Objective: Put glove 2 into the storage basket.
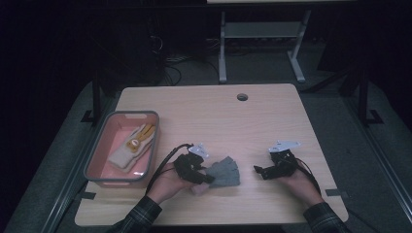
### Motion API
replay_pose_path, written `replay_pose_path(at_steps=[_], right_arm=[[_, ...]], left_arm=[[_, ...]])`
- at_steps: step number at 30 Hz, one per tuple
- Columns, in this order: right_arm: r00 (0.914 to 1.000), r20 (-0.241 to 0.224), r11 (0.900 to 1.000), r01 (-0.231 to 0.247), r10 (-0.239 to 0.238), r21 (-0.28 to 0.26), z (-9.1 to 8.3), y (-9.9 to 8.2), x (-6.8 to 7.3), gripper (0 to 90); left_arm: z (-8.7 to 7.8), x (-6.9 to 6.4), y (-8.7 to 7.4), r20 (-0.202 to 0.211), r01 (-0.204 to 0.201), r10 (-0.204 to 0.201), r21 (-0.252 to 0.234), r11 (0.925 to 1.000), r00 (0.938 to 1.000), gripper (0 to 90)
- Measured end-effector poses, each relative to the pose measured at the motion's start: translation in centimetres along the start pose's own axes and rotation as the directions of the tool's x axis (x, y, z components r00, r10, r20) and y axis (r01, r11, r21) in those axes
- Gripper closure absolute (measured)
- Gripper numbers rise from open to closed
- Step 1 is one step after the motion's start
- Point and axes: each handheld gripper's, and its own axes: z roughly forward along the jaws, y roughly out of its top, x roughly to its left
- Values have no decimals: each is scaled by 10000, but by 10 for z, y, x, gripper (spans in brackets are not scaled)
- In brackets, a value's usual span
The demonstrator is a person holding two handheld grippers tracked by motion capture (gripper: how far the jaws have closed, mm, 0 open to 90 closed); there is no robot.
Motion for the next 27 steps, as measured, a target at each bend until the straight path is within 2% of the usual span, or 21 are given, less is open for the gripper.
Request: replay_pose_path(at_steps=[4, 10, 13, 21, 27], right_arm=[[10000, -5, 10000, 2, -2, -21, 0, 0, 0, 101], [10000, -9, 9999, 6, -6, -115, 1, -1, 0, 101], [10000, 15, 9998, -11, 11, -181, 1, -1, 1, 101], [10000, -32, 9995, 1, -2, -321, 2, -2, 2, 98], [10000, -33, 9995, 1, -2, -322, 2, -2, 2, 98]], left_arm=[[-12, 2, 2, -125, 163, -166, -283, 9995, 9998, 641], [-30, 7, 3, -505, 314, -333, -380, 9988, 9982, 640], [-37, 9, 1, -656, 589, -630, -632, 9963, 9959, 639], [-62, 21, -6, -1094, 927, -1039, -1029, 9904, 9885, 638], [-82, 29, -12, -1409, 1225, -1421, -1397, 9826, 9798, 637]])
